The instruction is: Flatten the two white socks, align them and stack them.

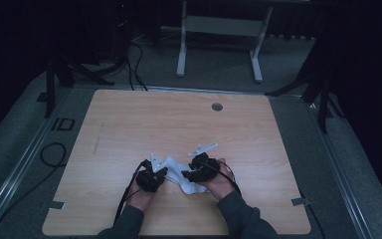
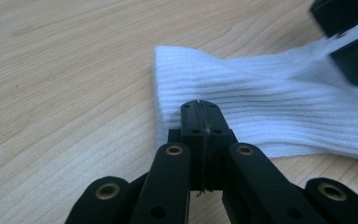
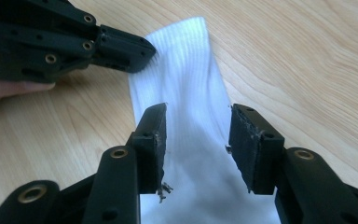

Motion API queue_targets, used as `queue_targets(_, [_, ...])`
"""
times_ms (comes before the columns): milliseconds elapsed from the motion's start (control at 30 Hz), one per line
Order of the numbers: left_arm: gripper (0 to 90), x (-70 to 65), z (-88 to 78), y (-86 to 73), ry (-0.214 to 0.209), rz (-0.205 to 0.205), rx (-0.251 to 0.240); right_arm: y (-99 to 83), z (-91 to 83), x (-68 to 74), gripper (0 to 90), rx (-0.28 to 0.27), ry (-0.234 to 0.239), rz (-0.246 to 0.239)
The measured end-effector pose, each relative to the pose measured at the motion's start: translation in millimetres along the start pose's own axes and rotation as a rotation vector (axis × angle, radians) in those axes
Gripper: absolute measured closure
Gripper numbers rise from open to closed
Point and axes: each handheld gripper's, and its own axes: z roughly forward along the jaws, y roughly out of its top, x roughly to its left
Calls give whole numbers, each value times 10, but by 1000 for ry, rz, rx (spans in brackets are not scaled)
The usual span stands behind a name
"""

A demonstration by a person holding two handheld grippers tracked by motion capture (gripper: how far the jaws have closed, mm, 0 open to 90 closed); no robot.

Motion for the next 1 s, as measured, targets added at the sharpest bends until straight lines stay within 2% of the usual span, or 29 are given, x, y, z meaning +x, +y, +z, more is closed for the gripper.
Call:
queue_targets(133, [898, -11, -7, 0, 6, 0, 5, -71, -137, -26, 564, -4, -41, -21])
queue_targets(500, [897, -15, -21, 0, 6, -6, 14, -291, -371, -159, 595, -11, -133, -2])
queue_targets(700, [898, -16, -26, -2, 8, -3, 18, -425, -550, -262, 623, -37, -154, 46])
queue_targets(733, [898, -16, -27, -2, 9, -2, 18, -472, -618, -314, 652, -42, -170, 62])
queue_targets(800, [897, -17, -27, -2, 9, -3, 18, -489, -641, -335, 663, -44, -176, 66])
queue_targets(867, [898, -16, -29, -3, 8, -3, 19, -561, -725, -419, 723, -47, -196, 105])
queue_targets(1000, [898, -22, -29, -3, 10, -4, 19, -644, -740, -493, 731, -36, -207, 136])
